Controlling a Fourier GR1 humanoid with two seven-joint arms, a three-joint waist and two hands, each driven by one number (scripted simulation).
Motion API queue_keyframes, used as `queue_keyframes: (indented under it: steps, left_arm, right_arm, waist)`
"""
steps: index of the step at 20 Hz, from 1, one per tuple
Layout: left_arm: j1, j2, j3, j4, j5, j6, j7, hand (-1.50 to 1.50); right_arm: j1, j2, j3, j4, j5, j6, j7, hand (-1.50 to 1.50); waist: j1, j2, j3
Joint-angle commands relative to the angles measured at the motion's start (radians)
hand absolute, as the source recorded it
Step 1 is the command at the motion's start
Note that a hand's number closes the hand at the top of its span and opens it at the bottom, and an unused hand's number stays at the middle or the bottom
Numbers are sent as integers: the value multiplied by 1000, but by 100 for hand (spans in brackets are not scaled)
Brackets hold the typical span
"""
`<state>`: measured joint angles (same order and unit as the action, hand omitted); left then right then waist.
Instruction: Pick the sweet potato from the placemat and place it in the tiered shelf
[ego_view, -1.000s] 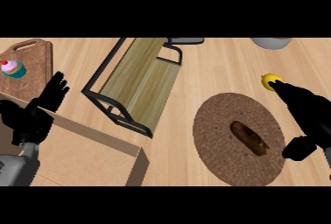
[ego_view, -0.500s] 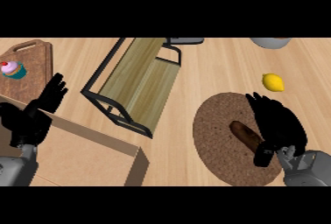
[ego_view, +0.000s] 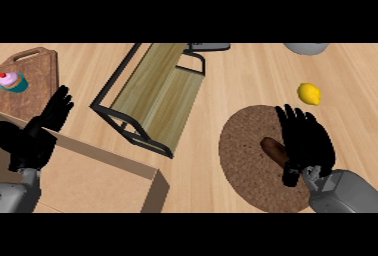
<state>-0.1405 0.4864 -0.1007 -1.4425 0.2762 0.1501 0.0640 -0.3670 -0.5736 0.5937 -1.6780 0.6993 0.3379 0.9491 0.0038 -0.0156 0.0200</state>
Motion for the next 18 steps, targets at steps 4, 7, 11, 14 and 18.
queue_keyframes:
  steps: [4,7,11,14,18]
  left_arm:
    - [60,-101,-175,29,-91,-8,20,0]
    - [81,-74,-153,64,-76,-62,-26,0]
    - [74,-84,-165,15,-77,-54,12,0]
    - [82,-79,-145,55,-80,-59,-13,0]
    - [110,-92,-162,20,-79,-76,-15,0]
  right_arm:
    - [2,27,15,82,63,0,21,-150]
    - [-2,39,13,88,75,12,28,-150]
    - [-5,31,-4,158,89,-4,-23,-150]
    - [20,53,17,154,128,-41,-17,-150]
    - [21,44,4,230,131,-56,-68,-150]
  waist:
    - [-9,21,-20]
    - [-11,23,-21]
    - [-3,22,-20]
    - [-12,21,-20]
    - [0,24,-19]
